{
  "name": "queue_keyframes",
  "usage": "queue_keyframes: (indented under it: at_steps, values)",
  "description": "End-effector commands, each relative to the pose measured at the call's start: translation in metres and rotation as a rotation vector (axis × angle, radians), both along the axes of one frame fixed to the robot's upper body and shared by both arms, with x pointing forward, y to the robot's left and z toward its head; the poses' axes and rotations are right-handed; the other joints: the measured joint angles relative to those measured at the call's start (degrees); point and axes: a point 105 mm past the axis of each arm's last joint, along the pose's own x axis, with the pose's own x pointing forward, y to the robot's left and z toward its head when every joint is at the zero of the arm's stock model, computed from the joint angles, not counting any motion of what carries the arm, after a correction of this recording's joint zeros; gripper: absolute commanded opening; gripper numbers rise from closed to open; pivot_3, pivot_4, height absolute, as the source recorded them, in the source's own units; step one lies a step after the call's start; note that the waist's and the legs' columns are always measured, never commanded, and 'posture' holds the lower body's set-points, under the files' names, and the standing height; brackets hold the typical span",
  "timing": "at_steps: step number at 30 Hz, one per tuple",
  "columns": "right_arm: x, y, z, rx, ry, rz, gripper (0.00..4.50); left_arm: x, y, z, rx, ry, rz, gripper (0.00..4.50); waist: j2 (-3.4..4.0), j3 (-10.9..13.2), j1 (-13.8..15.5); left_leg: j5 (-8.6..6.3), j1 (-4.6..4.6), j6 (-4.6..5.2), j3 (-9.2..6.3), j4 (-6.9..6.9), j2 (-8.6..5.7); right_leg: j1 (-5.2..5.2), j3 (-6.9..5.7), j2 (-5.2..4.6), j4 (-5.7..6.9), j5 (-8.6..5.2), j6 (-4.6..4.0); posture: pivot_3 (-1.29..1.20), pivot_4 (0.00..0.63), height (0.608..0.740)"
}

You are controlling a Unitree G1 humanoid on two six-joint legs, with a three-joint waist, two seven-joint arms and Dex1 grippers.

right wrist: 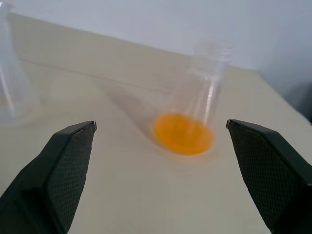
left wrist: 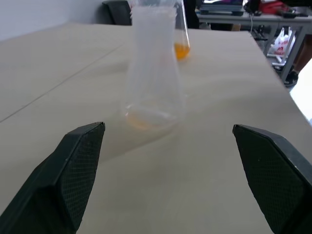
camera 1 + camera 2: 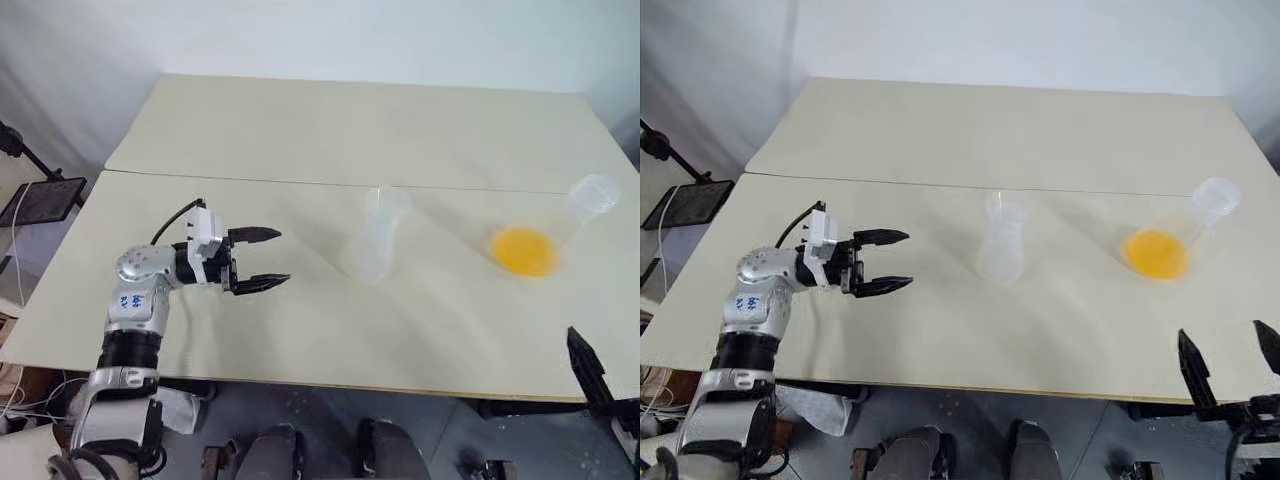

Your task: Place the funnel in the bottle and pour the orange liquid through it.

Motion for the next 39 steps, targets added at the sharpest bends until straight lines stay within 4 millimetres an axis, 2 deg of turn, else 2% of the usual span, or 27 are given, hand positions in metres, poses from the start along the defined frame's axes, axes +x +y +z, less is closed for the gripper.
queue_keyframes:
  at_steps: [1,3,8,11,17,24,29,39]
  values:
    - [-0.006,-0.007,0.0,0.054,-0.013,-0.057,4.5,-0.015,0.002,0.0,-0.021,0.001,0.024,4.47,0.11,-0.1,-0.1,-0.02,0.06,-0.03,0.0,-0.06,0.02,0.0,0.07,0.0,0.01,-0.01,-0.02,0.0,0.15,0.74]
    - [0.006,-0.01,0.005,0.087,-0.043,-0.058,4.5,-0.017,0.001,0.001,-0.044,0.005,0.049,4.47,0.11,-0.1,-0.1,-0.03,0.11,-0.06,0.02,-0.08,0.04,0.0,0.13,0.01,0.01,-0.03,-0.06,0.0,0.15,0.74]
    - [0.064,-0.03,0.031,0.061,-0.055,-0.014,4.5,-0.029,-0.009,0.004,-0.082,0.041,0.038,4.47,0.17,-0.1,-0.8,-0.02,0.18,-0.02,0.19,0.02,0.02,0.05,0.38,-0.05,-0.02,-0.04,-0.07,0.0,0.15,0.74]
    - [0.09,-0.042,0.034,0.107,0.005,-0.023,4.5,-0.034,-0.011,0.007,-0.099,0.042,0.054,4.47,0.23,-0.2,-0.1,-0.04,0.25,-0.16,0.05,-0.15,0.2,0.03,0.38,-0.04,0.01,-0.12,-0.23,0.0,0.15,0.74]
    - [0.131,-0.044,0.046,0.149,0.028,0.016,4.5,-0.04,-0.015,0.013,-0.117,0.026,0.082,4.47,0.23,-0.2,0.0,-0.03,0.13,-0.21,0.12,0.0,0.27,0.02,0.22,0.12,0.07,-0.18,-0.33,0.0,0.15,0.74]
    - [0.155,-0.036,0.054,0.187,0.006,0.048,4.5,-0.043,-0.015,0.017,-0.123,0.024,0.094,4.47,0.24,-0.2,0.0,0.0,0.08,-0.15,0.13,-0.01,0.2,-0.01,0.21,0.12,0.05,-0.16,-0.3,0.0,0.15,0.74]
    - [0.174,-0.032,0.051,0.193,0.006,0.049,4.5,-0.041,-0.015,0.021,-0.121,0.013,0.096,4.47,0.23,-0.2,-0.1,0.01,0.0,-0.14,0.1,0.01,0.16,-0.05,0.1,0.14,0.03,-0.16,-0.3,0.0,0.15,0.74]
    - [0.19,-0.033,0.053,0.217,-0.059,0.048,4.5,-0.04,-0.013,0.023,-0.116,-0.009,0.104,4.47,0.24,-0.2,-0.1,0.01,-0.08,-0.14,0.06,0.01,0.14,-0.07,-0.27,0.13,-0.01,-0.15,-0.28,0.0,0.15,0.74]
